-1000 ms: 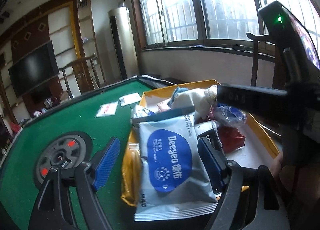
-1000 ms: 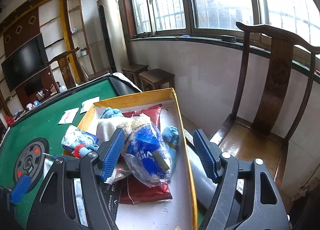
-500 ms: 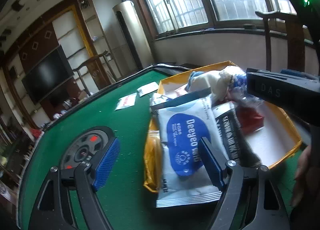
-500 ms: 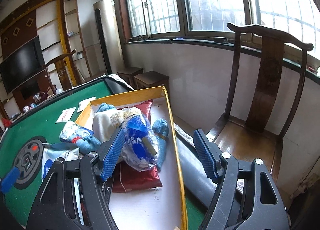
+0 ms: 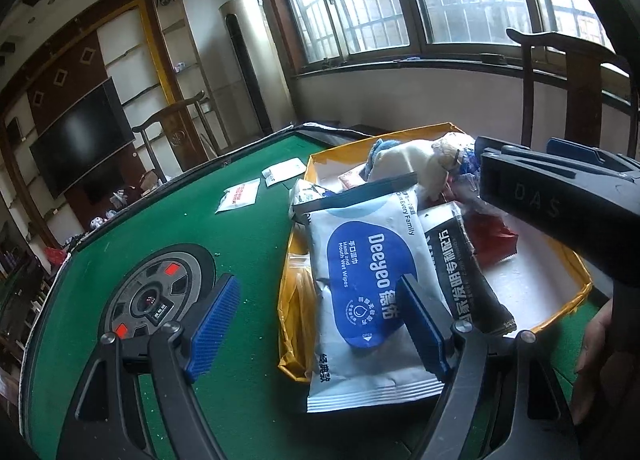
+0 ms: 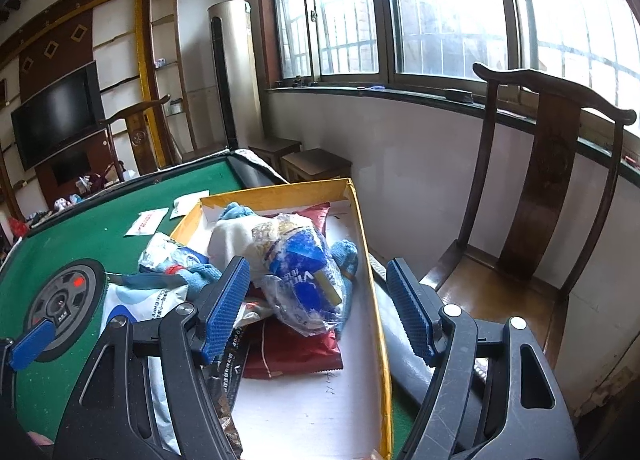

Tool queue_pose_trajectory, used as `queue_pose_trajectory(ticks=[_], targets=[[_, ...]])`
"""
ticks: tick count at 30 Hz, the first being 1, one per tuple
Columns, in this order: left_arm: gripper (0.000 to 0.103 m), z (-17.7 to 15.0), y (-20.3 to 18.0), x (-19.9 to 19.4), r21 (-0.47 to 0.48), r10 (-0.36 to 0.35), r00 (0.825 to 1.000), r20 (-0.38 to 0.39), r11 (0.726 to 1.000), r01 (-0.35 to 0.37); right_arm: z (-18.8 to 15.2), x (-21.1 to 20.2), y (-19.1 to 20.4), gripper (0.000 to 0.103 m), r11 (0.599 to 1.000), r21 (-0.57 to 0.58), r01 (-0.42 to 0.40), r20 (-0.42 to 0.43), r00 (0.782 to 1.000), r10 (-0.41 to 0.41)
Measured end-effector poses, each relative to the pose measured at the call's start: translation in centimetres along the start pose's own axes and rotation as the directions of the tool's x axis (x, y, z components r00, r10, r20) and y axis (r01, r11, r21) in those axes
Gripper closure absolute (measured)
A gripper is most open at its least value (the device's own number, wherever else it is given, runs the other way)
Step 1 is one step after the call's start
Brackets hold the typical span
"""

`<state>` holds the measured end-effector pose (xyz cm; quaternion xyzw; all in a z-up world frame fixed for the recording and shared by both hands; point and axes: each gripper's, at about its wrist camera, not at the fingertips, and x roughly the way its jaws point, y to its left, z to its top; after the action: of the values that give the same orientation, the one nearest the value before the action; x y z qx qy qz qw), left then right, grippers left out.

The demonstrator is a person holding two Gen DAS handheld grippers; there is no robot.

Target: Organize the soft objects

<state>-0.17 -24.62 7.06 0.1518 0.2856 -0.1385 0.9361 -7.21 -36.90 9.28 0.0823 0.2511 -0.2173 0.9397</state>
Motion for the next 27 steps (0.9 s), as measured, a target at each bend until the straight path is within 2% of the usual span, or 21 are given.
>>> queue_pose_trajectory(ticks=[16, 27], targets=[[0.022, -0.09, -0.06, -0.09, 0.008, 0.012, 1.0, 0.01, 1.0, -0.012, 0.03, -0.61, 0.37, 0.031, 1.0, -0.012, -0.001, 0.021, 1.0, 0.001], [0.022, -0.11, -0.43, -0.51, 0.02, -0.006, 1.0, 0.028, 1.0, 0.005, 0.26, -1.03, 0.18, 0.031, 1.0, -0.003, 0.004, 0.038, 0.999, -0.004]])
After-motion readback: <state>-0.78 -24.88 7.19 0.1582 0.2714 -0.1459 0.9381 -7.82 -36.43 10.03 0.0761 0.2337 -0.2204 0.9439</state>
